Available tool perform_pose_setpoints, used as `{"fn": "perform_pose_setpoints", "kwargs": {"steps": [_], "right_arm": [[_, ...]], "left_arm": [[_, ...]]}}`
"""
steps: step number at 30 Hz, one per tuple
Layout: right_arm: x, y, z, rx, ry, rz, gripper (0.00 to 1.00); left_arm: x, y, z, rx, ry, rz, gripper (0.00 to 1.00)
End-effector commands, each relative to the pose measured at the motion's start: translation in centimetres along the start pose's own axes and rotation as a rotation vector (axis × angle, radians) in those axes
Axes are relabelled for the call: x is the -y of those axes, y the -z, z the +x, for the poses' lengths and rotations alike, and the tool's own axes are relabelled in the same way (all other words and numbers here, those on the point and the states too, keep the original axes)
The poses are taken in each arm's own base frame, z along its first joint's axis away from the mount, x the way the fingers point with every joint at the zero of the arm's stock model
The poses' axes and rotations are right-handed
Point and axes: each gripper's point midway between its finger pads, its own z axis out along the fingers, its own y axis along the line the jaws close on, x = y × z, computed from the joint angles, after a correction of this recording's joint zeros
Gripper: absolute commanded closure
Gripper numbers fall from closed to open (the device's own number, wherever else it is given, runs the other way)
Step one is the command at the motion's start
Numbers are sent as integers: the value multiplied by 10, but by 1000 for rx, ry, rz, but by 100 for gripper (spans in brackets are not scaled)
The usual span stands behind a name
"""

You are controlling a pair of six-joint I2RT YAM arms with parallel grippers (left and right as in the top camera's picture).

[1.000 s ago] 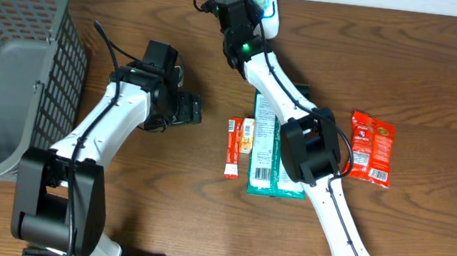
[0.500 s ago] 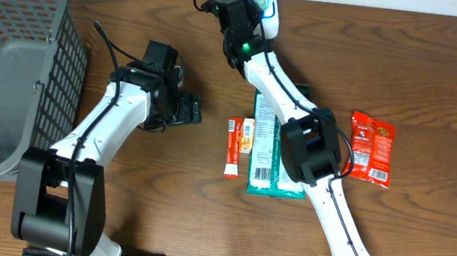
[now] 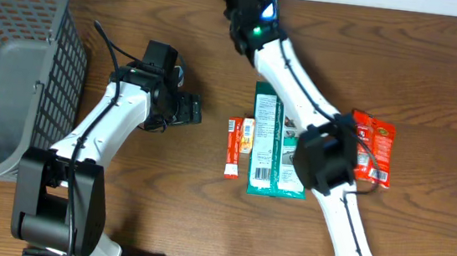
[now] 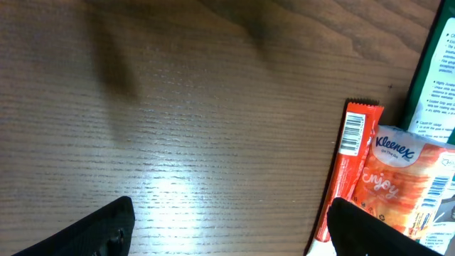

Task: Scan the item barcode
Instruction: 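Carry the pale green packet to the far right and release it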

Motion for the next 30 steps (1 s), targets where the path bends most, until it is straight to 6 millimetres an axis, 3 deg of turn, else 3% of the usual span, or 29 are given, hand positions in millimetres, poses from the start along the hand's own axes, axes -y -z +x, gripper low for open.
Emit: {"fn": "perform_pose_setpoints", "kwargs": {"steps": [1,3,5,8,9,10,11,16,21,25,30], "right_arm": [[89,71,-28,57,-183,59,99],[107,98,-10,-1,-240,-2,99],[113,111,9,-52,-276,-59,99],[115,121,53,-176,-336,-176,99],[115,121,77,-249,-358,-208,99],[118,119,123,-388,-401,-239,99],[120,117,138,-432,-418,-240,99],[135,108,247,-741,-556,-227,99],[139,118,332,-991,-634,-244,99],[137,128,386,-1156,-687,-268,99],[137,138,429,-1284,-782,-252,99]], "left_arm": [[4,9,-4,23,-17,17,13],[4,9,-4,23,-17,17,13],[4,9,-4,23,-17,17,12],[4,9,-4,23,-17,17,13],[4,9,-4,23,-17,17,13],[4,9,-4,23,-17,18,13],[4,9,-4,23,-17,17,13],[4,9,-4,23,-17,17,13],[4,9,-4,23,-17,17,13],[4,9,-4,23,-17,17,13],[4,9,-4,23,-17,17,13]]}}
